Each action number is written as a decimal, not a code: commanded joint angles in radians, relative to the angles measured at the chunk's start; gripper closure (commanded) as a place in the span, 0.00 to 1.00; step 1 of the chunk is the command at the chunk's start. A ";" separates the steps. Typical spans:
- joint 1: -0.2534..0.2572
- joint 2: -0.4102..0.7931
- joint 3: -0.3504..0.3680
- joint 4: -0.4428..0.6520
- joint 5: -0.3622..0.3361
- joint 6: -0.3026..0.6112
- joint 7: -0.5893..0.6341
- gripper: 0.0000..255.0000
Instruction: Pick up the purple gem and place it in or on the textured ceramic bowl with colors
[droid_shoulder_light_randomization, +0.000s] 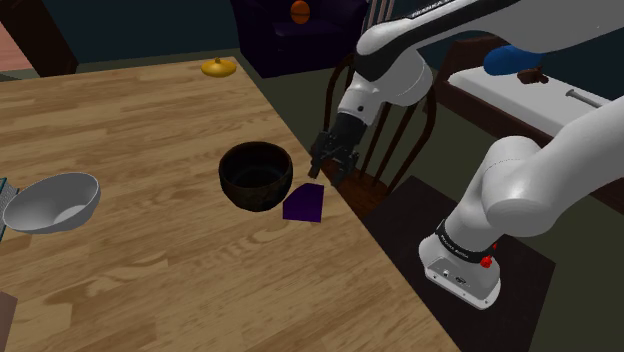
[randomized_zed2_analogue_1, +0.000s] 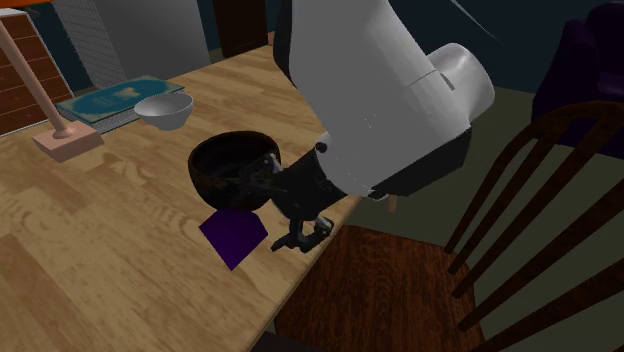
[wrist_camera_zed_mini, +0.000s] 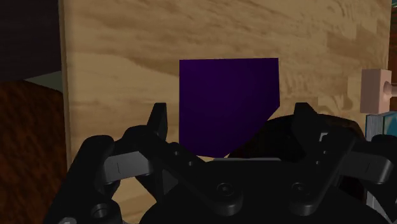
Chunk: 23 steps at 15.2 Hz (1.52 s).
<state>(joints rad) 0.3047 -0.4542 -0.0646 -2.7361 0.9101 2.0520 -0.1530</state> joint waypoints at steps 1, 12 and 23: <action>0.003 0.003 -0.007 -0.001 0.001 -0.020 -0.011 0.00; -0.022 0.083 0.173 0.012 0.069 0.211 0.466 0.00; -0.021 0.078 0.174 0.008 0.069 0.210 0.468 1.00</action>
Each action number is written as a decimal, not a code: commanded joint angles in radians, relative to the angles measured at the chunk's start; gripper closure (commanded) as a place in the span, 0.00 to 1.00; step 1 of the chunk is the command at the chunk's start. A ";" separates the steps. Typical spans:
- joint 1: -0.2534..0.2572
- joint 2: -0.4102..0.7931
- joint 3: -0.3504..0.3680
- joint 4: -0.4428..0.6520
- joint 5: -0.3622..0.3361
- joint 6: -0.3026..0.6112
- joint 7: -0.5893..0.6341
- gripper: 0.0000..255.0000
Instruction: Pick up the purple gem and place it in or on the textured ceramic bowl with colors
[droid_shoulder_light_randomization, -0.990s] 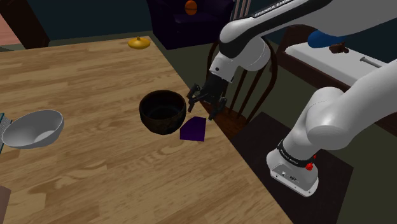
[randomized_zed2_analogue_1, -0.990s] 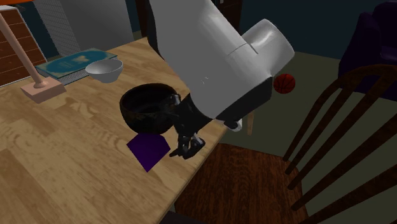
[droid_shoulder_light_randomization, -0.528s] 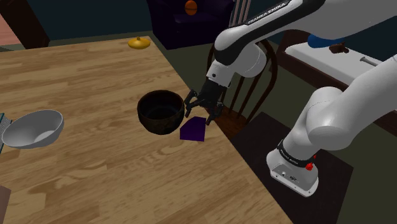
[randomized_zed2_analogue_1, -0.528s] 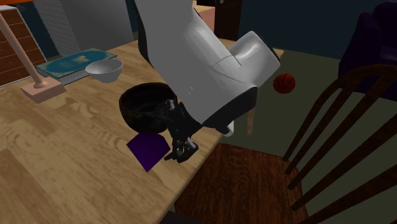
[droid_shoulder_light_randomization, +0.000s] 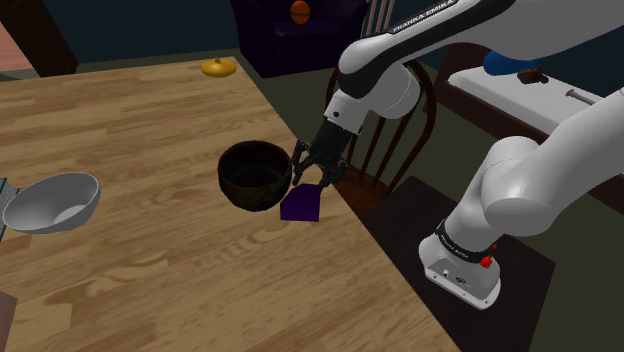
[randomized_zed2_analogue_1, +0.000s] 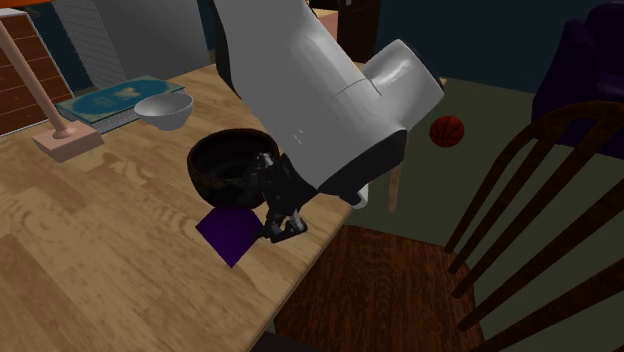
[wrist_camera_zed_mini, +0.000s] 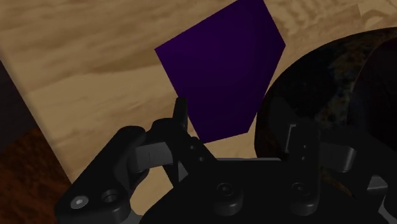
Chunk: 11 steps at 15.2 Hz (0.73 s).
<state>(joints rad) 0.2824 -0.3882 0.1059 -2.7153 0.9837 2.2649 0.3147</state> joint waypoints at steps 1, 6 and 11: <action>0.004 0.009 0.007 -0.014 -0.001 -0.001 0.004 1.00; 0.002 0.017 0.002 -0.009 -0.005 -0.002 -0.001 1.00; -0.012 -0.041 0.000 0.010 -0.054 -0.059 0.065 1.00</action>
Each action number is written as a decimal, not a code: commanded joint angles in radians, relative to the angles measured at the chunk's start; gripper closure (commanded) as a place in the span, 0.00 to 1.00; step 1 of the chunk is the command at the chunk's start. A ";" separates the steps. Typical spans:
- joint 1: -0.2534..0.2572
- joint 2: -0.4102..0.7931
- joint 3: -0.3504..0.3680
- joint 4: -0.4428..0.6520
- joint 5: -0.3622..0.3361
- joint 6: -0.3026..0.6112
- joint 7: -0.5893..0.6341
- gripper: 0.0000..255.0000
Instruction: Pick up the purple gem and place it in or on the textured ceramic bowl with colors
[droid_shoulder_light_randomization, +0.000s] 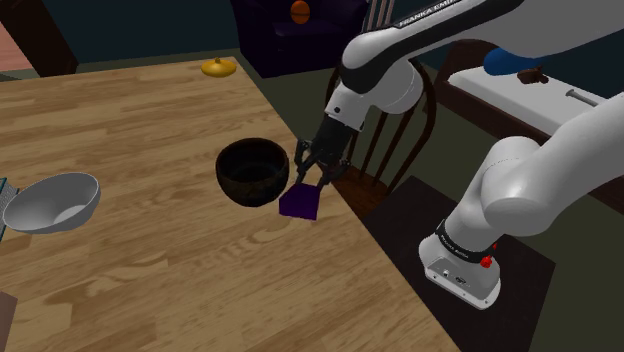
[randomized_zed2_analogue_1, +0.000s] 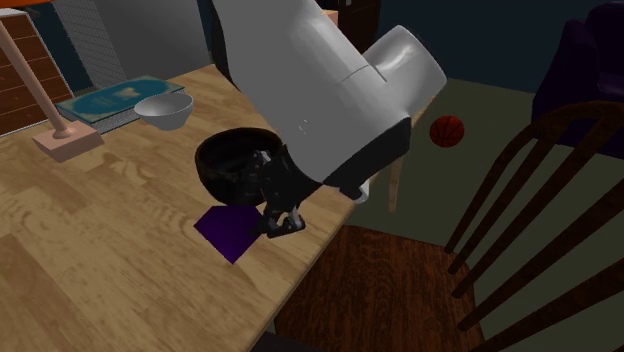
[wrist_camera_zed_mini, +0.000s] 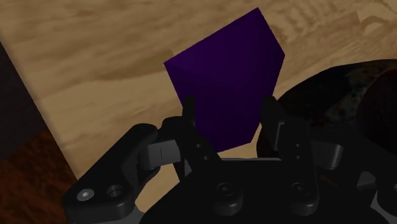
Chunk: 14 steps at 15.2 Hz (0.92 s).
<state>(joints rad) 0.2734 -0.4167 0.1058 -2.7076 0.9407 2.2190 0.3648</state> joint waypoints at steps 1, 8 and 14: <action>-0.005 -0.023 -0.001 0.007 -0.020 -0.024 0.027 1.00; -0.021 -0.087 -0.006 0.047 -0.075 -0.105 0.108 1.00; -0.032 -0.129 -0.012 0.091 -0.114 -0.174 0.169 1.00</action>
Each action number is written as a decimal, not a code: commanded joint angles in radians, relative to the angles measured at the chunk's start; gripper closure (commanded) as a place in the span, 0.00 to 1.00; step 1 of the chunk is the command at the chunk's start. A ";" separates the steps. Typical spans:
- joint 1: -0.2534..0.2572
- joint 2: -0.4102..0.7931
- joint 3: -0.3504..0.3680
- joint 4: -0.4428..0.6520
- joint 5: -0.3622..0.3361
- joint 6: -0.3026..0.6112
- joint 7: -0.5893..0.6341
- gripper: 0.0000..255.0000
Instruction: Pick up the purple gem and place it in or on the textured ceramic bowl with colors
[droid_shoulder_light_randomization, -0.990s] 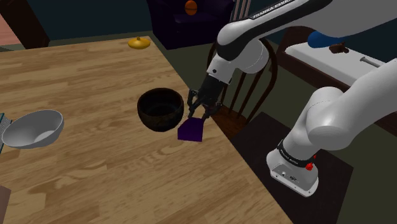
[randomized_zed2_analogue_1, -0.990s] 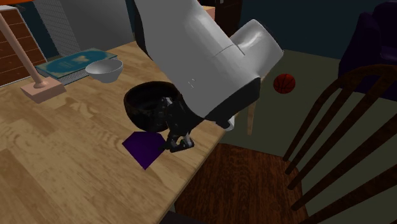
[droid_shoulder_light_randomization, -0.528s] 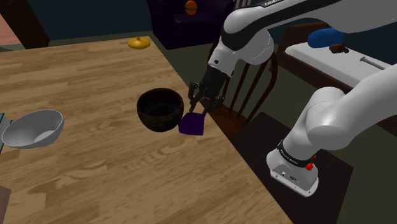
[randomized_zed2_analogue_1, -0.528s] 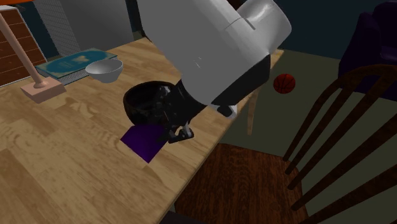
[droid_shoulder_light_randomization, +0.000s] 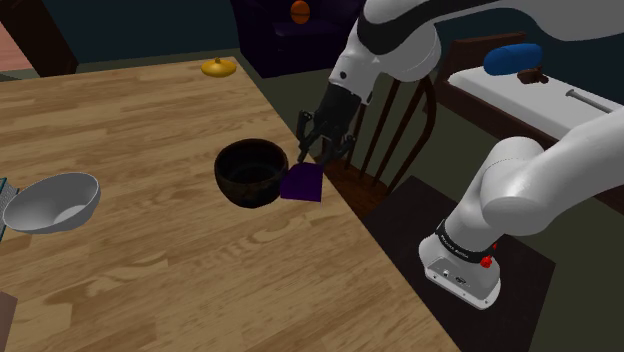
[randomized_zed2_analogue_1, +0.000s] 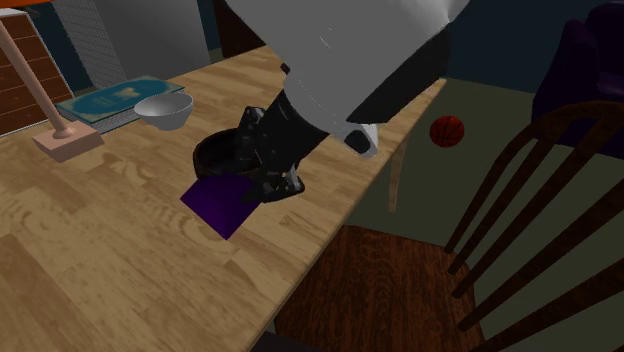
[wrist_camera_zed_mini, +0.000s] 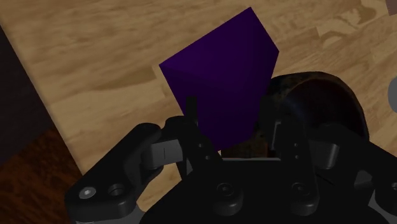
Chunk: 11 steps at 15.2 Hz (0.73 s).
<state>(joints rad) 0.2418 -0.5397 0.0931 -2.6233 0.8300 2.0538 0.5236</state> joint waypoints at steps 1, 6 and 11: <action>-0.002 -0.012 0.000 0.015 -0.009 -0.020 0.020 1.00; -0.009 -0.038 -0.006 0.059 -0.036 -0.076 0.066 1.00; -0.015 -0.056 -0.013 0.108 -0.058 -0.130 0.109 1.00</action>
<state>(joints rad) 0.2277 -0.5958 0.0803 -2.5263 0.7743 1.9308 0.6254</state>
